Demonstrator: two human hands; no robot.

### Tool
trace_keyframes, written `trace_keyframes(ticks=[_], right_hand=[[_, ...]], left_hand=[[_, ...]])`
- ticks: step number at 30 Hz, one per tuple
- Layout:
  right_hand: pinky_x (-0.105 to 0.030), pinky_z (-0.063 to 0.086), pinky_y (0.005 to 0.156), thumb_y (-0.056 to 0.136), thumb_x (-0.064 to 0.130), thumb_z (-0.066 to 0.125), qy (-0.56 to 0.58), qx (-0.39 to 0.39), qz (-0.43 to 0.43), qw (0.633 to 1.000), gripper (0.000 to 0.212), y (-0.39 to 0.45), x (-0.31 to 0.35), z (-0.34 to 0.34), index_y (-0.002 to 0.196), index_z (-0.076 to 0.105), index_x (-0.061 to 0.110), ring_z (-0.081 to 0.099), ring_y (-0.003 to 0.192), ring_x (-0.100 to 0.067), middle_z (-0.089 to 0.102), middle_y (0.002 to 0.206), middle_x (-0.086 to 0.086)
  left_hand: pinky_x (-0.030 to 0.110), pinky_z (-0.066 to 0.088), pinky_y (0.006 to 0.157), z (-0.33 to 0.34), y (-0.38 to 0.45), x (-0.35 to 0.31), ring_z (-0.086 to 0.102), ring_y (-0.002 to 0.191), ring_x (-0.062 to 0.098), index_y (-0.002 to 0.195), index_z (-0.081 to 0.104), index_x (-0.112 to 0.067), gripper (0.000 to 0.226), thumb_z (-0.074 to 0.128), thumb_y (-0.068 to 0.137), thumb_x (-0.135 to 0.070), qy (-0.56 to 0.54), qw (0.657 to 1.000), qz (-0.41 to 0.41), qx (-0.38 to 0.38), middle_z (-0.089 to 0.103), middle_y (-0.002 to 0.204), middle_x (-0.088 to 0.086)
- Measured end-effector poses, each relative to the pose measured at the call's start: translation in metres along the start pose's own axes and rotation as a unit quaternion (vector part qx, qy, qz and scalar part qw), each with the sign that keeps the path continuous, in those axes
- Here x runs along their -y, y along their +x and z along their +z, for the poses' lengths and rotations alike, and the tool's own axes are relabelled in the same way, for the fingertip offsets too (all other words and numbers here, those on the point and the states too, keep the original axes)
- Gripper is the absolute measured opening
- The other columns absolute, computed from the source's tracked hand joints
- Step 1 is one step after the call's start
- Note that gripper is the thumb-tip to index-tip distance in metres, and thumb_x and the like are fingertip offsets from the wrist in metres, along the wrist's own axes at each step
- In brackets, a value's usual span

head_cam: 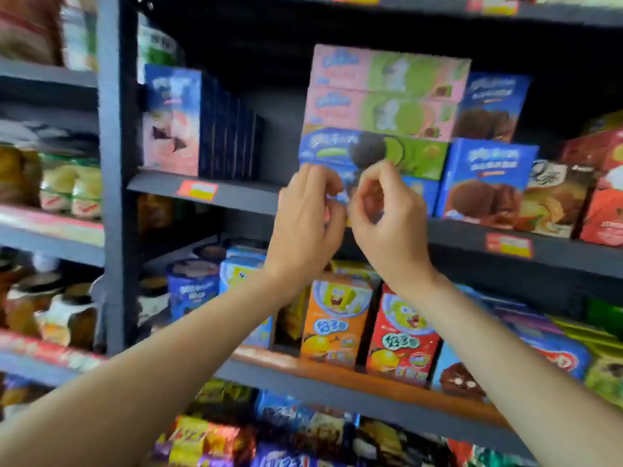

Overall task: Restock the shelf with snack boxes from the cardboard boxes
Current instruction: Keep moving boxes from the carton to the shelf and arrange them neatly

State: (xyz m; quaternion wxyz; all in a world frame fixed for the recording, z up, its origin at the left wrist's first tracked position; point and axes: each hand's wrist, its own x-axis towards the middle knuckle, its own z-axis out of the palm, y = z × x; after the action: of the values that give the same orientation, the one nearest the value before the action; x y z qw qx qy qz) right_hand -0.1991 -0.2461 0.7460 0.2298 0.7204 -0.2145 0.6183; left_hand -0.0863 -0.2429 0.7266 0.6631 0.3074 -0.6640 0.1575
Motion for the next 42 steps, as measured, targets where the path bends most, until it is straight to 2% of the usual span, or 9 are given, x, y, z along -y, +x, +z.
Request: trace_keyframes(ticks=[7, 13, 18, 22, 28, 33, 37, 39, 42], right_hand=[[-0.031, 0.039, 0.057, 0.081, -0.001, 0.054, 0.209, 0.163, 0.049, 0.963, 0.006, -0.150, 0.165, 0.187, 0.076, 0.051, 0.000, 0.044, 0.055, -0.015, 0.045, 0.062, 0.001], [-0.034, 0.038, 0.056, 0.083, 0.006, 0.050, 0.235, 0.388, 0.212, 0.865, 0.010, -0.422, 0.300, 0.317, 0.074, 0.054, 0.004, 0.049, 0.061, -0.021, 0.054, 0.061, -0.009], [-0.035, 0.041, 0.089, 0.088, 0.019, 0.051, 0.133, 0.731, 0.283, 0.607, 0.023, -0.662, 0.377, 0.369, 0.110, 0.049, 0.013, 0.050, 0.114, -0.030, 0.048, 0.118, -0.007], [-0.032, 0.029, 0.105, 0.089, 0.019, 0.057, 0.027, 0.858, 0.315, 0.404, 0.050, -0.804, 0.407, 0.401, 0.130, 0.034, 0.002, 0.029, 0.135, -0.031, 0.026, 0.143, -0.019], [-0.047, 0.016, 0.114, 0.086, 0.024, 0.064, -0.149, 0.836, 0.322, 0.419, 0.074, -0.936, 0.399, 0.448, 0.142, 0.021, 0.002, 0.010, 0.141, -0.042, 0.011, 0.152, -0.026], [-0.054, 0.034, 0.105, 0.092, 0.004, 0.036, -0.215, 0.750, 0.197, 0.594, 0.033, -0.980, 0.415, 0.433, 0.118, 0.056, 0.006, 0.044, 0.121, -0.049, 0.048, 0.127, -0.022], [-0.045, 0.040, 0.093, 0.093, 0.001, 0.040, -0.109, 0.814, 0.124, 0.556, 0.034, -0.978, 0.425, 0.427, 0.125, 0.040, 0.013, 0.047, 0.111, -0.044, 0.026, 0.138, -0.017], [-0.041, 0.042, 0.090, 0.090, 0.003, 0.048, -0.113, 0.805, 0.136, 0.566, 0.037, -0.969, 0.417, 0.439, 0.124, 0.041, 0.013, 0.051, 0.108, -0.039, 0.024, 0.137, -0.017], [-0.043, 0.042, 0.095, 0.086, 0.009, 0.058, -0.053, 0.839, 0.182, 0.511, 0.046, -0.943, 0.410, 0.455, 0.128, 0.041, 0.014, 0.050, 0.114, -0.040, 0.032, 0.133, -0.018]], left_hand=[[0.033, 0.036, 0.073, -0.202, -0.190, 0.142, 0.042, 0.081, 0.017, 0.088, 0.050, -0.001, 0.016, 0.042, 0.075, -0.007, 0.187, 0.963, -0.193, 0.011, 0.048, 0.086, 0.006], [0.039, 0.039, 0.075, -0.371, -0.458, 0.237, 0.051, 0.083, 0.031, 0.089, 0.051, -0.006, 0.027, 0.035, 0.074, -0.021, 0.305, 0.839, -0.427, 0.146, 0.053, 0.088, 0.011], [0.038, 0.036, 0.077, -0.445, -0.662, 0.273, 0.051, 0.092, 0.033, 0.098, 0.055, -0.005, 0.051, 0.022, 0.070, -0.033, 0.336, 0.694, -0.552, 0.317, 0.054, 0.097, 0.013], [0.042, 0.037, 0.091, -0.440, -0.789, 0.306, 0.043, 0.113, 0.033, 0.124, 0.042, -0.006, 0.051, 0.028, 0.086, -0.037, 0.313, 0.544, -0.617, 0.474, 0.043, 0.121, 0.014], [0.042, 0.040, 0.092, -0.418, -0.921, 0.328, 0.043, 0.112, 0.034, 0.121, 0.042, -0.005, 0.032, 0.046, 0.092, -0.017, 0.240, 0.540, -0.665, 0.457, 0.043, 0.120, 0.014], [0.043, 0.043, 0.091, -0.424, -0.965, 0.311, 0.048, 0.108, 0.033, 0.117, 0.046, -0.006, 0.031, 0.050, 0.093, -0.025, 0.218, 0.523, -0.689, 0.452, 0.045, 0.114, 0.012], [0.043, 0.043, 0.092, -0.428, -0.958, 0.310, 0.048, 0.111, 0.032, 0.119, 0.046, -0.008, 0.033, 0.052, 0.090, -0.022, 0.217, 0.517, -0.686, 0.463, 0.045, 0.117, 0.011], [0.042, 0.042, 0.091, -0.426, -0.949, 0.319, 0.048, 0.110, 0.033, 0.120, 0.044, -0.005, 0.034, 0.052, 0.089, -0.019, 0.219, 0.530, -0.666, 0.477, 0.044, 0.117, 0.013], [0.044, 0.040, 0.094, -0.420, -0.938, 0.327, 0.046, 0.111, 0.036, 0.124, 0.040, -0.004, 0.042, 0.053, 0.086, -0.014, 0.211, 0.532, -0.654, 0.495, 0.042, 0.121, 0.016]])
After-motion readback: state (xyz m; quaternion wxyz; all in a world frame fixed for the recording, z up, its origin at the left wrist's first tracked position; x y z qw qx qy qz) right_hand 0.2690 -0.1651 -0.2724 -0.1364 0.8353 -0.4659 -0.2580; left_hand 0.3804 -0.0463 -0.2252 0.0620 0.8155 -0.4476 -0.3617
